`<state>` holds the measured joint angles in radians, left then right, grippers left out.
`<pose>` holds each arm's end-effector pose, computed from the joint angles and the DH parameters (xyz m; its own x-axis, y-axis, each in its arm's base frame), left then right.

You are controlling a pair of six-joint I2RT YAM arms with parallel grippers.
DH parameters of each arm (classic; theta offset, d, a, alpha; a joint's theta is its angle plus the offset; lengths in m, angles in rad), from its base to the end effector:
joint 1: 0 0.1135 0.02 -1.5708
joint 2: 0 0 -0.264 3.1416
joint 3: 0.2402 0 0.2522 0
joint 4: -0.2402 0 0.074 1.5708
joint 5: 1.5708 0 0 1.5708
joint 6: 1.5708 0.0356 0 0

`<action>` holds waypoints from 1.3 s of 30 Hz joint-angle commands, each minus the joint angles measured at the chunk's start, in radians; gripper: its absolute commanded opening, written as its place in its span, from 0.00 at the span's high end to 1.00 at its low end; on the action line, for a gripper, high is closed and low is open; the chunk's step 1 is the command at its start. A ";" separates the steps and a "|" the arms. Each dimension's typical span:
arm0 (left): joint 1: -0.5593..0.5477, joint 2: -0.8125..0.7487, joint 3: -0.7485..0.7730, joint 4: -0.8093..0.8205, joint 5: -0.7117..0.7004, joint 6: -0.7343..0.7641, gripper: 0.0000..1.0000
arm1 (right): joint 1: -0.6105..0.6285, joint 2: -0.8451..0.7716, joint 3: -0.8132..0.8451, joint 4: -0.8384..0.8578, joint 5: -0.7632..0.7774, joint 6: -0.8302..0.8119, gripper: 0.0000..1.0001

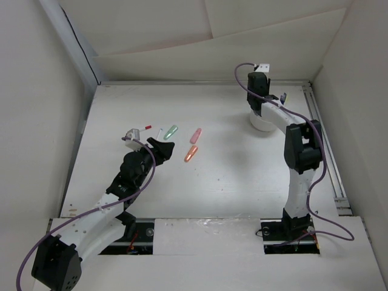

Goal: Sort the stationery into containers
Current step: Place the stationery into the container, then grab a piece of stationery with the right arm

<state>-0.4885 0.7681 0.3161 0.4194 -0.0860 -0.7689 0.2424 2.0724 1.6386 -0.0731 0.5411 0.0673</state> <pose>0.1658 -0.0846 0.2403 -0.2931 -0.6288 -0.7202 0.2615 0.6719 -0.6930 0.4760 0.0988 0.2457 -0.4546 -0.0530 -0.8891 0.2626 0.9459 -0.1907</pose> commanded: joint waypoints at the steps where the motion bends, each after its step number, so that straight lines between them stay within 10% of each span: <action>1: 0.004 -0.018 0.026 0.045 0.009 -0.007 0.44 | 0.001 -0.086 0.003 0.059 0.026 -0.004 0.50; 9: 0.004 -0.018 0.026 0.045 0.009 -0.007 0.44 | 0.021 -0.188 -0.031 0.050 -0.010 0.005 0.46; 16: 0.004 -0.018 0.026 0.045 0.009 -0.007 0.44 | 0.153 -0.252 -0.131 0.035 -0.179 0.069 0.93; 19: 0.004 -0.027 0.026 0.045 0.009 -0.007 0.44 | 0.231 -0.215 -0.157 0.001 -0.312 0.101 0.98; 22: 0.004 -0.027 0.026 0.036 0.009 -0.007 0.44 | 0.310 -0.175 -0.166 -0.025 -0.427 0.124 0.84; 26: 0.004 -0.036 0.026 0.036 0.009 -0.007 0.44 | 0.402 -0.071 -0.105 -0.102 -0.442 0.160 0.41; 39: 0.004 -0.108 0.026 -0.002 0.000 -0.007 0.44 | 0.433 0.095 0.003 -0.163 -0.388 0.278 0.25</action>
<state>-0.4885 0.6743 0.3161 0.3988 -0.0864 -0.7685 0.6804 2.1674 1.5898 -0.2401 0.1284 0.2981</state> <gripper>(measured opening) 0.559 0.745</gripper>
